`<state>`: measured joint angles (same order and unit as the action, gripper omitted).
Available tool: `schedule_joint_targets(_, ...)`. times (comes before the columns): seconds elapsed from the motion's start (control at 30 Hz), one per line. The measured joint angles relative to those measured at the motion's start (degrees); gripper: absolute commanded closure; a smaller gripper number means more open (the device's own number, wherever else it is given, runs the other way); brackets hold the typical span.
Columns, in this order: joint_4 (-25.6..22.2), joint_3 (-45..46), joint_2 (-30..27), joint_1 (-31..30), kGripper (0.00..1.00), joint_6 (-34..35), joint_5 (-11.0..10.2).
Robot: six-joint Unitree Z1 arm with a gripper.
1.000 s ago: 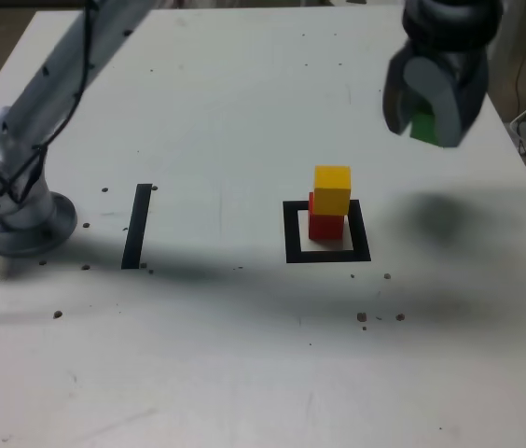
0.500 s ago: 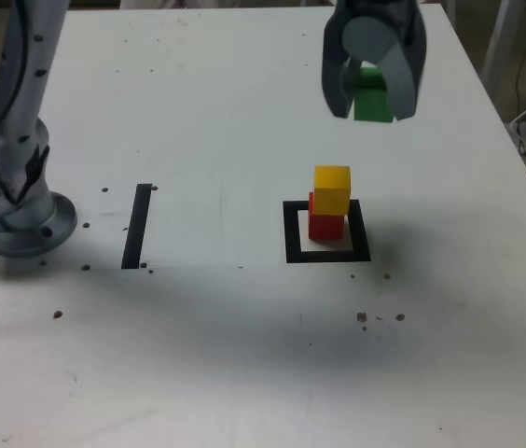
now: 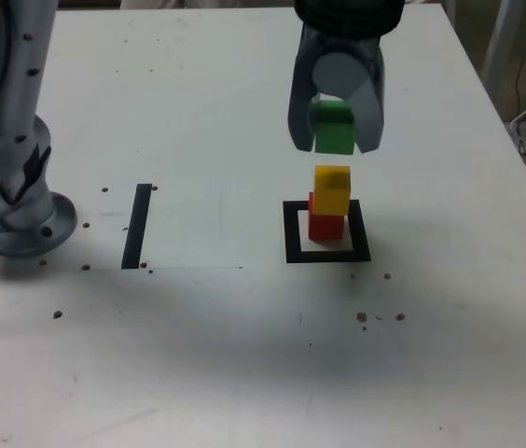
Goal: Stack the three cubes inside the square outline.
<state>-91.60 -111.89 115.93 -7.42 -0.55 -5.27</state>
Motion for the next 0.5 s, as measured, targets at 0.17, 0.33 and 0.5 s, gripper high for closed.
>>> schedule_joint_targets(0.17,0.43,0.93,0.75,0.0,0.68,0.61,-0.02)
schedule_joint_targets(0.33,0.72,1.22,1.21,0.0,0.68,0.63,-0.02)
schedule_joint_targets(0.5,1.01,2.06,1.56,0.0,0.68,0.75,0.08)
